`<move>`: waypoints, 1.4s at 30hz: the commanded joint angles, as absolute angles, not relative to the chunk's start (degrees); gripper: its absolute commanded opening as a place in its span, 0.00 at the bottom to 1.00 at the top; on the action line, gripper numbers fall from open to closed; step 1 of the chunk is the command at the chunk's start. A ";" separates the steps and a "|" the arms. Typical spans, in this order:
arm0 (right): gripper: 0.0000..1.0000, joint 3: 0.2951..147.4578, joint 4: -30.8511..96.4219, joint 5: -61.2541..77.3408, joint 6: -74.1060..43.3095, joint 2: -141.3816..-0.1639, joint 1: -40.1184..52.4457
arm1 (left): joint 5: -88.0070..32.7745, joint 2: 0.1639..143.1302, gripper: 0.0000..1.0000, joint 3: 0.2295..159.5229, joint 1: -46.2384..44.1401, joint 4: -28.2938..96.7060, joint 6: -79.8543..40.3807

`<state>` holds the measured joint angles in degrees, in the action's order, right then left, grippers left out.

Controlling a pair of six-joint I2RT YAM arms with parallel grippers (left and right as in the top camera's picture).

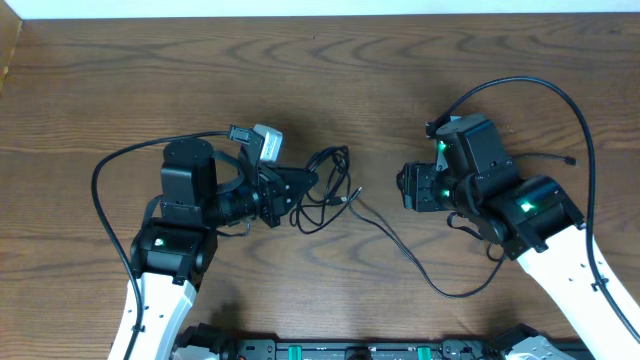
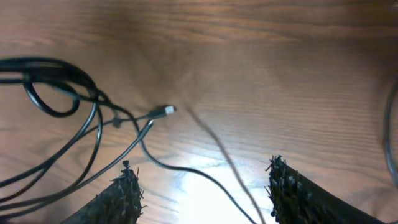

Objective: Untangle cables

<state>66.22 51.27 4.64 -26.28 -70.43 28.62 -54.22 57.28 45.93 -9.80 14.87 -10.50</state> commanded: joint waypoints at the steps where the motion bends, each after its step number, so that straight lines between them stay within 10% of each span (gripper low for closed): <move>1: 0.64 61.63 47.94 11.77 -24.01 -70.54 28.64 | -58.96 57.23 0.08 46.19 -9.56 12.67 -13.32; 16: 0.64 45.47 19.18 21.98 -21.74 -71.96 29.93 | -59.59 57.23 0.08 46.19 -9.56 8.14 -28.95; 28: 0.35 45.36 14.79 11.97 -25.43 -84.71 29.61 | -68.73 57.23 0.09 46.19 -9.56 -0.91 -36.07; 42: 0.27 45.39 26.85 7.92 -31.81 -78.15 9.69 | -72.07 57.23 0.09 46.19 -9.56 -0.30 -27.94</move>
